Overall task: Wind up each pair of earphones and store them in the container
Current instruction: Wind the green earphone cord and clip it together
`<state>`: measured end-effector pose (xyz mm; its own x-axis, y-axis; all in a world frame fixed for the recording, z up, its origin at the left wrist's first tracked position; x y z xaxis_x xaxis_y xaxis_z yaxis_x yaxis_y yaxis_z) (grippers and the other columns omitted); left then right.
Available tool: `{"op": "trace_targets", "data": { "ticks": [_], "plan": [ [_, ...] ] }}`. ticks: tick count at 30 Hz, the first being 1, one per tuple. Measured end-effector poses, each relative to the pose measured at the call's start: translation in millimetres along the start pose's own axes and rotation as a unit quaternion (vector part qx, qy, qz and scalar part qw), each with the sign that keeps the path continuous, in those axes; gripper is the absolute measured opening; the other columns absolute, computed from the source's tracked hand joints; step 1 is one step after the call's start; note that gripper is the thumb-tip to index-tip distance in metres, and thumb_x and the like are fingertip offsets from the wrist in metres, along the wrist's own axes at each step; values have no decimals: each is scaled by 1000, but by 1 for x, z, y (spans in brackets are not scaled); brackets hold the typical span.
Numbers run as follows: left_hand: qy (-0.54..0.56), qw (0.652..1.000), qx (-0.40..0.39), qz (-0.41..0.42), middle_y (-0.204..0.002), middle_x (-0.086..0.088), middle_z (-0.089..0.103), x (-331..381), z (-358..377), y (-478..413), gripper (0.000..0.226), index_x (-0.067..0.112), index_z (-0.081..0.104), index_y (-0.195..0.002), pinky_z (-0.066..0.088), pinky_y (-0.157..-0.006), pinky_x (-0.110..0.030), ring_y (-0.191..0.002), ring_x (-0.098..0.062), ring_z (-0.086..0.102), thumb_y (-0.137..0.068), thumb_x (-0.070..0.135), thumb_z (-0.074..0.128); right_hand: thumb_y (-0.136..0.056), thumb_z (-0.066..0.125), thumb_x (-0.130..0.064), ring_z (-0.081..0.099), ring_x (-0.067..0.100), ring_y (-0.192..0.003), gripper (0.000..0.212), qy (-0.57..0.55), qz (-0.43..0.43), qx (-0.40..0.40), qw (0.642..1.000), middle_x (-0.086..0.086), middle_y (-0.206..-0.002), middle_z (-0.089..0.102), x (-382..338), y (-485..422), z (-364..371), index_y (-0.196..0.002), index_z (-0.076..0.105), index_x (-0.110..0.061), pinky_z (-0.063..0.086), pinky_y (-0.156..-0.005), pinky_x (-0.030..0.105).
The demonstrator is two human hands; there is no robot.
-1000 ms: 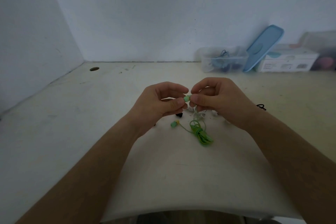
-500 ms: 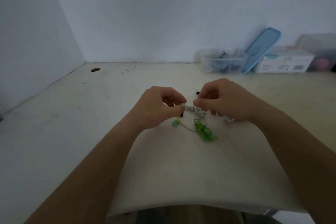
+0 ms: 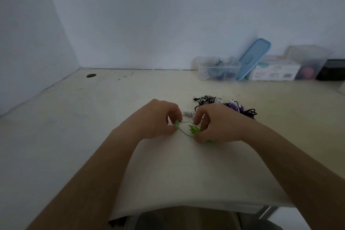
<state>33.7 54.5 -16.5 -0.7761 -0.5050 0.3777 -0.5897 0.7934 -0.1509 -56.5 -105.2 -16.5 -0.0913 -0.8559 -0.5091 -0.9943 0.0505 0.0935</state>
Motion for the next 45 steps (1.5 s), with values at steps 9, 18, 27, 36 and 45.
{"op": "trace_targets", "data": {
  "ticks": [9, 18, 27, 36, 45],
  "plan": [
    [-9, 1000, -5, 7, -88, 16, 67, 5, 10, -4, 26, 34, 71, -98, 53, -68, -19, -72, -1, 64, -77, 18, 73, -86, 72, -24, 65, 9, -72, 10, -222, 22, 49, 974, 1, -87, 76, 8, -4, -4, -95, 68, -24, 54, -60, 25],
    [195, 972, 133, -7, -84, 7, 74, 11, -8, -9, 20, 23, 74, -96, 56, -68, -18, -73, -6, 70, -81, 10, 74, -93, 62, -12, 71, 22, -79, 16, -450, 27, 110, 886, 13, -90, 77, 15, -7, -26, -107, 70, -10, 49, -60, 29],
    [281, 942, 171, -66, -88, -1, 75, 31, -46, -84, 22, 23, 75, -96, 55, -69, -28, -71, -10, 67, -78, 10, 77, -91, 67, -11, 65, 15, -77, 16, -501, 16, 182, 846, 10, -101, 76, 41, -37, -93, -107, 70, -14, 49, -68, 28],
    [204, 959, 182, -75, -87, 2, 71, 29, -46, -216, 26, 19, 73, -97, 51, -66, -18, -74, -7, 64, -74, 6, 76, -86, 71, -4, 63, 17, -74, 18, -408, 47, 302, 860, 5, -85, 71, 99, -105, -161, -86, 68, -21, 52, -71, 28],
    [155, 972, 154, -86, -95, 2, 69, -3, -18, -305, 26, 22, 69, -98, 40, -56, -4, -76, -4, 60, -80, 5, 75, -85, 73, -19, 68, 19, -89, 17, -191, 55, 312, 929, 2, -97, 73, 137, -184, -187, -101, 72, -23, 56, -83, 32]
  ]
}}
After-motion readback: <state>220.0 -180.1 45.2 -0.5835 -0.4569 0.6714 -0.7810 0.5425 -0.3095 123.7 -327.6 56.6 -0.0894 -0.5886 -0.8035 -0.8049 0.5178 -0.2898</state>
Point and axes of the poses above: each hand's wrist, its own y-axis away from the middle knuckle, its own z-axis out of the palm, x = y × z, the point moved 4 cm from there along -y, towards the middle knuckle
